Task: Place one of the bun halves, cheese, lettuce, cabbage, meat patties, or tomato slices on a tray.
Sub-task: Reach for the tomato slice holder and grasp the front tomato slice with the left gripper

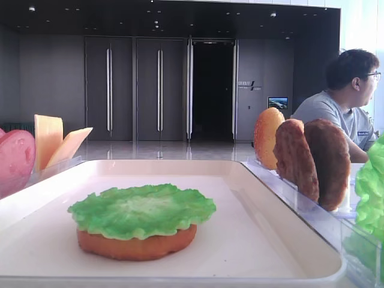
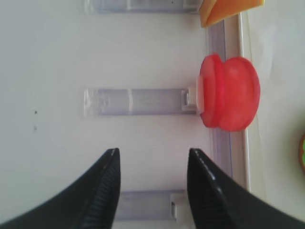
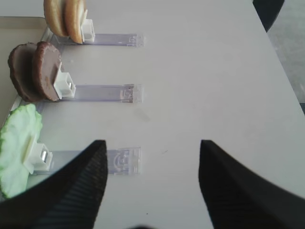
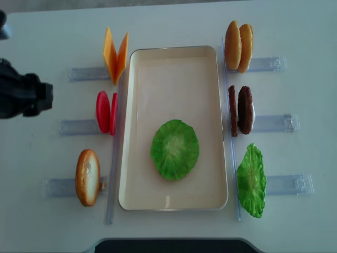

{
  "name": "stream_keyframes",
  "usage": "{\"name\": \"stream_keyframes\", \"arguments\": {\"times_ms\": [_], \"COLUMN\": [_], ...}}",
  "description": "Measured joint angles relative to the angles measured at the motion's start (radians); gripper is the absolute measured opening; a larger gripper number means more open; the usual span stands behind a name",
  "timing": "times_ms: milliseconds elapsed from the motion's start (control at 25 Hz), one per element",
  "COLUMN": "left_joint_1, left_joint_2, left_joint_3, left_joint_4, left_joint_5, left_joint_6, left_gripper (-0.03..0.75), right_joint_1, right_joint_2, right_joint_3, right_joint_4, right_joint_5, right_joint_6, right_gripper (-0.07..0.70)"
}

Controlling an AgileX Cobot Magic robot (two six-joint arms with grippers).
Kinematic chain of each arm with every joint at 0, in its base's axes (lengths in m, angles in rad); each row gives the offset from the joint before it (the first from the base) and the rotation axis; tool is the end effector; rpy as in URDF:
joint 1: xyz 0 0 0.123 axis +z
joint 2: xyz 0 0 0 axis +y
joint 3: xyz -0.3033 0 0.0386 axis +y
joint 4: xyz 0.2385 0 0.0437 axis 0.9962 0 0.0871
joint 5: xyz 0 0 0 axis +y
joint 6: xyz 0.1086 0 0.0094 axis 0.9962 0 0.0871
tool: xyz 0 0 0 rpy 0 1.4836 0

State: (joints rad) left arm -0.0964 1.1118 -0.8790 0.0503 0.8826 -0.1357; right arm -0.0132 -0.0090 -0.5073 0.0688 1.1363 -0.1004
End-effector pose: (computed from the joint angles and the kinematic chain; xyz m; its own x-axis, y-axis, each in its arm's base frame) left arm 0.1981 -0.0149 0.3062 -0.8554 -0.0212 -0.5176 -0.0124 0.9997 -0.0205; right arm -0.0240 0.0071 0.2594 -0.5029 -0.0646 -0.8619 -0.0766 0.9966 -0.0299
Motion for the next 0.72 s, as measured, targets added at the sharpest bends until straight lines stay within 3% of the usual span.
{"name": "stream_keyframes", "arguments": {"times_ms": [280,720], "left_joint_1": [0.000,-0.013], "left_joint_2": [0.239,0.334], "left_joint_3": [-0.130,-0.148], "left_joint_4": [-0.013,-0.040], "left_joint_5": [-0.014,-0.047], "left_joint_6": [0.001,0.004], "left_gripper": [0.356,0.356], "right_joint_1": [0.000,0.000], "right_joint_2": [0.000,0.000], "right_joint_3": [0.000,0.000], "right_joint_4": [0.000,0.000], "right_joint_5": [0.000,0.000], "right_joint_6": [0.000,0.000], "right_gripper": [0.405,0.405]}}
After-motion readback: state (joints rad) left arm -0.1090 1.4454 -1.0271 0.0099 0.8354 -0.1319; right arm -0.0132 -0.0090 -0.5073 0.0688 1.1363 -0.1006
